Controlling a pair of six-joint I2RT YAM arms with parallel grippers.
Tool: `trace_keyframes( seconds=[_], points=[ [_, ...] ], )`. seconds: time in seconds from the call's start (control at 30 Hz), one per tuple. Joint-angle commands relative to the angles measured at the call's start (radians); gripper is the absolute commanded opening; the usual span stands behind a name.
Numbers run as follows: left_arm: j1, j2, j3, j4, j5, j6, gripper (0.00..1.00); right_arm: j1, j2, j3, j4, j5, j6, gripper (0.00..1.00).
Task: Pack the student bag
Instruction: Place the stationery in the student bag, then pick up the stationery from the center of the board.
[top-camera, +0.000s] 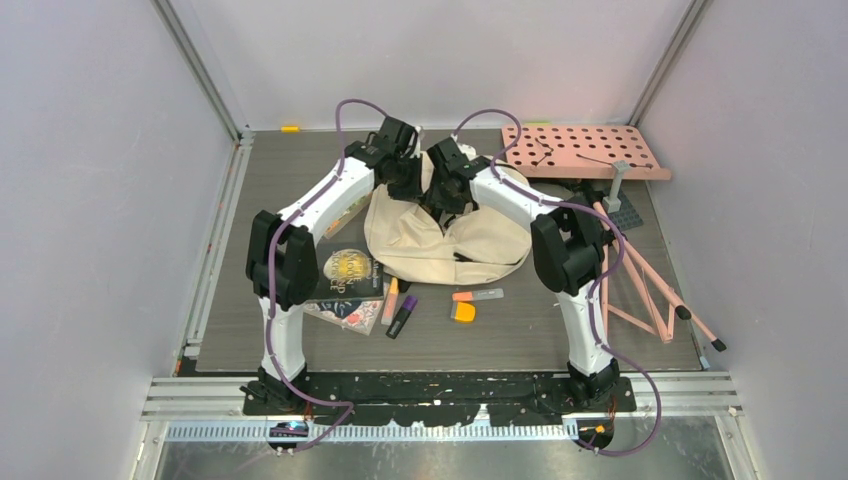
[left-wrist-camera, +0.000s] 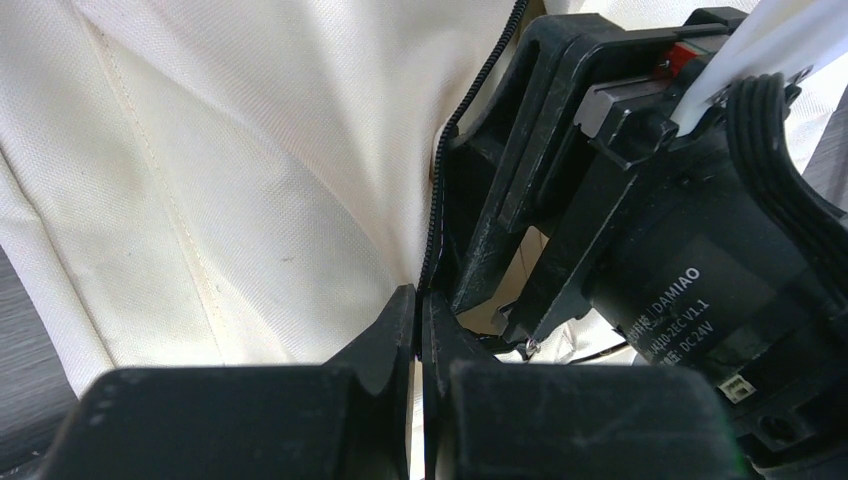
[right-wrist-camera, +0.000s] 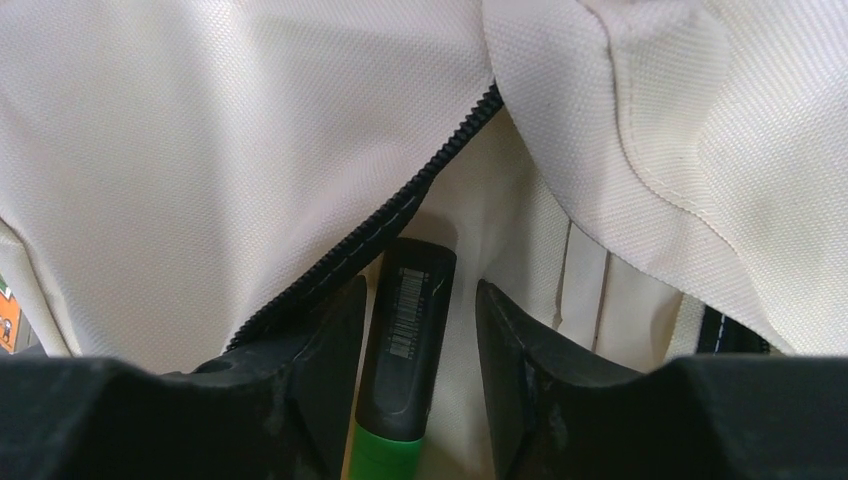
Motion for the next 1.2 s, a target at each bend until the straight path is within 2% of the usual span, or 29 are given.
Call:
trace_keyframes(
  seconds=[0.0,0.13,0.23,0.47,0.73,1.03,1.17],
  points=[
    [0.004,-0.025,0.029,0.014,0.032,0.014,0.00,0.009,-0.072,-0.023,0.059,0.015,-0.010,0.52],
    [0.006,-0.027,0.024,0.014,0.026,0.017,0.00,0.010,-0.125,-0.056,0.063,0.039,-0.043,0.52],
    [0.008,-0.027,0.025,0.012,0.019,0.020,0.00,0.009,-0.221,-0.118,0.098,0.055,-0.076,0.54],
    [0.013,-0.027,0.017,0.019,0.020,0.024,0.00,0.027,-0.491,-0.362,0.142,0.073,-0.177,0.57],
    [0.013,-0.037,0.015,0.016,0.024,0.026,0.00,0.125,-0.710,-0.634,0.140,-0.012,-0.295,0.61],
    [0.013,-0.041,0.021,0.010,0.025,0.024,0.00,0.289,-0.729,-0.788,0.106,-0.002,-0.316,0.62],
    [0.013,-0.050,0.007,0.012,0.024,0.026,0.00,0.324,-0.703,-0.833,0.129,0.002,-0.340,0.62]
  ],
)
